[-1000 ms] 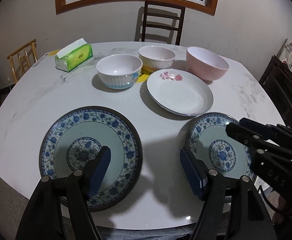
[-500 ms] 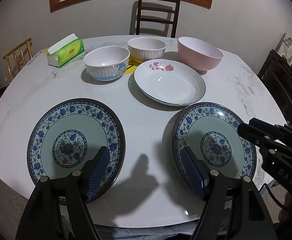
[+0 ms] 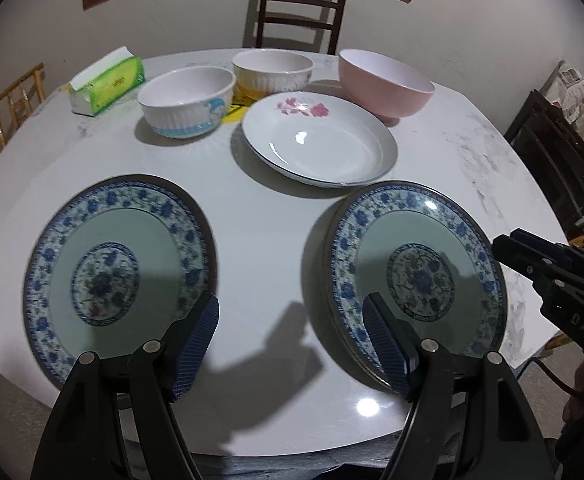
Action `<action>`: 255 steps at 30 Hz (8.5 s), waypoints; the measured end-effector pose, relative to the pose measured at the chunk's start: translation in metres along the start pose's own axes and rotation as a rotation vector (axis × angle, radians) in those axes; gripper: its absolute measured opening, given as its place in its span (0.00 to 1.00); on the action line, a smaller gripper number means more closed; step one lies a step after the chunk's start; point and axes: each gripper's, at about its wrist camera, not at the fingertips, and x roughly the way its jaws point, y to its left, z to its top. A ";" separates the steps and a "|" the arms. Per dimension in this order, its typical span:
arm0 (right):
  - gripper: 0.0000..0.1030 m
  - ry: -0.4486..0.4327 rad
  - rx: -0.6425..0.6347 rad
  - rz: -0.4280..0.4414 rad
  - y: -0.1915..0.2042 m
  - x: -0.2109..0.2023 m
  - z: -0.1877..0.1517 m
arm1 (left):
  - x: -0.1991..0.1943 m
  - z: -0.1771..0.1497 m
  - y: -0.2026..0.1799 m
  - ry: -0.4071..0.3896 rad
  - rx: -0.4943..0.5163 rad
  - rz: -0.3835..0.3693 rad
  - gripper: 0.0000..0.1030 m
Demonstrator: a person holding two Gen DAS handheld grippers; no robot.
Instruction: Organize plates and bowls
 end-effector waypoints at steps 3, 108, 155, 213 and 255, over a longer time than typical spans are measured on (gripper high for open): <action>0.31 0.016 0.017 0.019 -0.010 0.002 -0.002 | 0.005 0.000 -0.002 0.018 -0.007 -0.038 0.69; 0.16 0.266 0.000 0.528 0.159 0.108 0.051 | -0.025 -0.005 0.229 -0.006 -0.349 0.037 0.18; 0.34 0.020 -0.275 0.159 0.177 0.053 0.049 | -0.043 0.020 0.169 -0.145 -0.219 0.216 0.42; 0.34 -0.027 0.010 0.145 -0.012 0.136 0.110 | 0.088 0.127 0.054 -0.035 -0.129 0.055 0.53; 0.16 0.024 0.051 0.212 -0.011 0.137 0.100 | 0.101 0.116 0.033 0.032 -0.124 0.011 0.14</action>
